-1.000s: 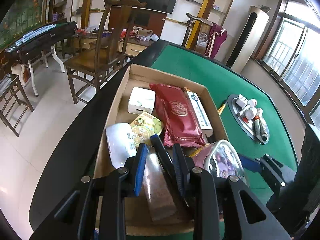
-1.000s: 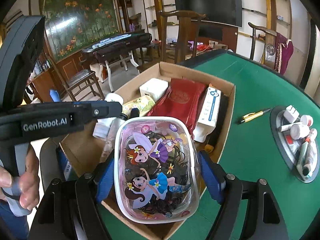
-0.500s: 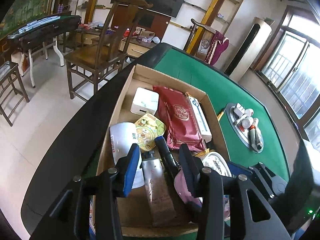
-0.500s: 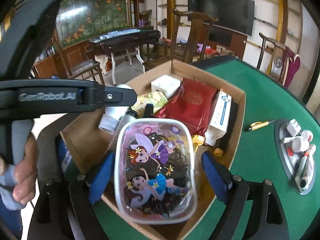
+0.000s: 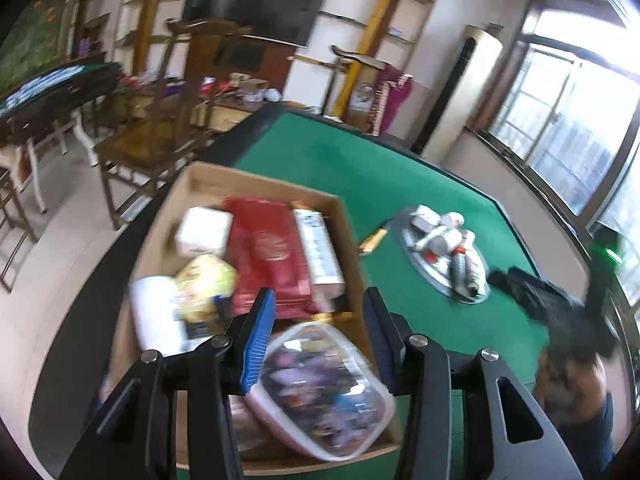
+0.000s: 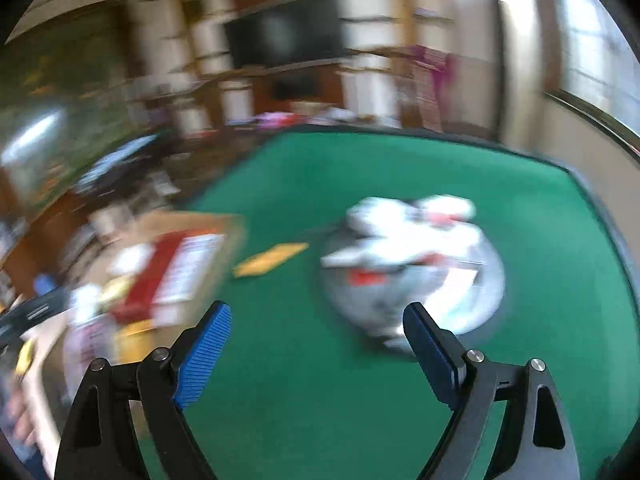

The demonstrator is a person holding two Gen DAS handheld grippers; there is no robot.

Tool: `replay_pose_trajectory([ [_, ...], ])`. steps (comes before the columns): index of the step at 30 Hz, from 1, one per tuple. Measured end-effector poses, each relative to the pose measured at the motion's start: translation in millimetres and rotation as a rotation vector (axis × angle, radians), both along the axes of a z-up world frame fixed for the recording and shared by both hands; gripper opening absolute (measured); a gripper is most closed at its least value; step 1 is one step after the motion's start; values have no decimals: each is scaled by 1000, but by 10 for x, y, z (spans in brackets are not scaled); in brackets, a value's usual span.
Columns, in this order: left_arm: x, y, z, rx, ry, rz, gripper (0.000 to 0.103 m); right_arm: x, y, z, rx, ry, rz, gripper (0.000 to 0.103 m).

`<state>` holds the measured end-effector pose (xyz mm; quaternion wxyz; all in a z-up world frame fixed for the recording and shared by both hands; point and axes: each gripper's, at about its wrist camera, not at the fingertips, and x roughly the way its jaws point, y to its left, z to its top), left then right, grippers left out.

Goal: Organize objects
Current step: 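Move both tools back over the pile of toiletries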

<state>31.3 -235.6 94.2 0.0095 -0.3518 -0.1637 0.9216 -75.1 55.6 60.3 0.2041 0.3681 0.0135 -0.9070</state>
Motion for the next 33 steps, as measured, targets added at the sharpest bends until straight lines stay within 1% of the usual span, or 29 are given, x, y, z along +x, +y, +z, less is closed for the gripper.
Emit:
replay_pose_trajectory([
  [1,-30,68,11,3,3,-11,45,-133,148,-45,1,-19,-53,89],
  [3,-81,190,12,14,8,-39,45,-366,387,-152,20,-68,-116,63],
  [4,-125,280,1,18,3,-57,45,-456,433,-213,27,-99,-131,39],
  [5,-160,338,-8,21,-2,-69,45,-525,458,-264,21,-129,-133,35],
  [6,-198,412,-18,23,-5,-89,45,-579,457,-300,6,-146,-123,35],
  [9,-281,599,-49,15,-12,-129,45,-603,360,-318,27,-138,-121,35],
  [13,-347,762,-124,7,-29,-170,45,-720,240,-385,39,-158,-114,34],
  [16,-385,835,-164,8,-39,-188,45,-769,151,-451,82,-158,-131,34],
  [19,-405,902,-174,0,-47,-203,45,-784,131,-474,106,-177,-120,41],
  [22,-425,983,-170,-13,-54,-212,45,-735,152,-514,117,-166,-98,43],
  [24,-448,1027,-161,-22,-60,-216,45,-695,198,-530,99,-170,-79,40],
  [26,-475,1100,-151,-32,-68,-223,45,-629,251,-544,80,-167,-42,35],
  [29,-542,1229,-163,-50,-94,-234,45,-516,334,-545,86,-145,-25,33],
  [33,-661,1436,-186,-53,-128,-249,45,-314,649,-413,9,-101,-25,33],
])
